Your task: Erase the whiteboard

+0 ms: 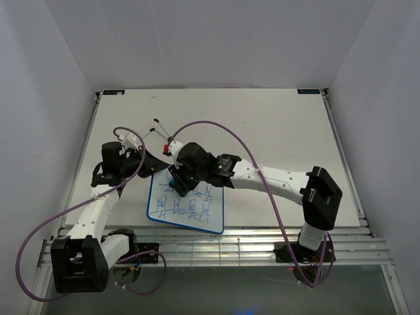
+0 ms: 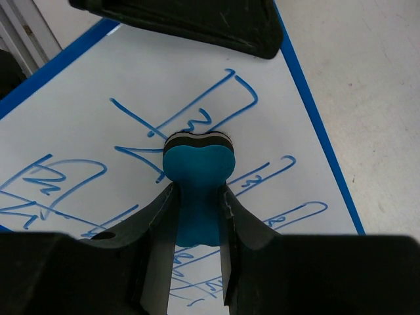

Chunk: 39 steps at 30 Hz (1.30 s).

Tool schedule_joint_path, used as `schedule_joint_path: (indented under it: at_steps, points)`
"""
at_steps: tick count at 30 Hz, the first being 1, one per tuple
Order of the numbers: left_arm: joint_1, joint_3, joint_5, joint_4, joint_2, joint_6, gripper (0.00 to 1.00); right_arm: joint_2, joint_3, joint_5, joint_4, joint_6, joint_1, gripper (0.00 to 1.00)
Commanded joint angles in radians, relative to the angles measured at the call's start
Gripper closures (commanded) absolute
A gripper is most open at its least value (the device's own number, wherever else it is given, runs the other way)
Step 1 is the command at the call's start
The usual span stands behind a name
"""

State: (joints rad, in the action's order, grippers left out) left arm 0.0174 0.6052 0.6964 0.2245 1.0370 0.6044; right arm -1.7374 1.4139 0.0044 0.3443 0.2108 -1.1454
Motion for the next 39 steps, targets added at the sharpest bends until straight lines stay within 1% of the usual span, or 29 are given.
schedule_joint_path:
  at_steps: [1, 8, 11, 15, 17, 18, 21, 32, 35, 37, 39]
  points:
    - [-0.002, 0.010, -0.026, -0.010, -0.014, -0.060, 1.00, 0.012, 0.045, 0.019, -0.094, -0.022, -0.023, 0.83]
    - [-0.002, 0.008, -0.031, -0.008, -0.017, -0.058, 1.00, -0.011, 0.079, -0.058, -0.177, -0.007, -0.069, 0.83]
    - [0.000, 0.007, -0.031, -0.008, -0.014, -0.058, 1.00, -0.027, 0.091, -0.055, -0.191, -0.007, -0.083, 0.84]
    - [0.000, 0.005, -0.032, -0.008, -0.017, -0.058, 1.00, -0.033, 0.051, -0.038, -0.214, -0.013, -0.085, 0.84]
    - [-0.002, 0.005, -0.032, -0.008, -0.015, -0.058, 1.00, -0.030, 0.028, 0.002, -0.212, -0.024, -0.083, 0.84]
    - [-0.002, 0.005, -0.032, -0.008, -0.014, -0.058, 1.00, -0.027, 0.013, 0.031, -0.217, -0.025, -0.071, 0.84]
    - [-0.002, 0.004, -0.029, -0.008, -0.011, -0.058, 1.00, -0.017, -0.050, 0.046, -0.222, -0.022, -0.034, 0.84]
    - [-0.002, 0.002, -0.023, -0.008, -0.015, -0.064, 1.00, 0.032, -0.297, 0.060, -0.223, -0.005, 0.147, 0.85]
    - [0.000, 0.002, -0.021, -0.008, -0.015, -0.064, 1.00, 0.045, -0.314, 0.039, -0.226, -0.004, 0.165, 0.85]
    - [-0.002, 0.004, -0.020, -0.008, -0.012, -0.064, 1.00, 0.053, -0.306, -0.038, -0.252, 0.007, 0.159, 0.85]
    - [0.000, 0.004, -0.018, -0.008, -0.008, -0.064, 1.00, 0.056, -0.279, -0.072, -0.280, 0.012, 0.135, 0.85]
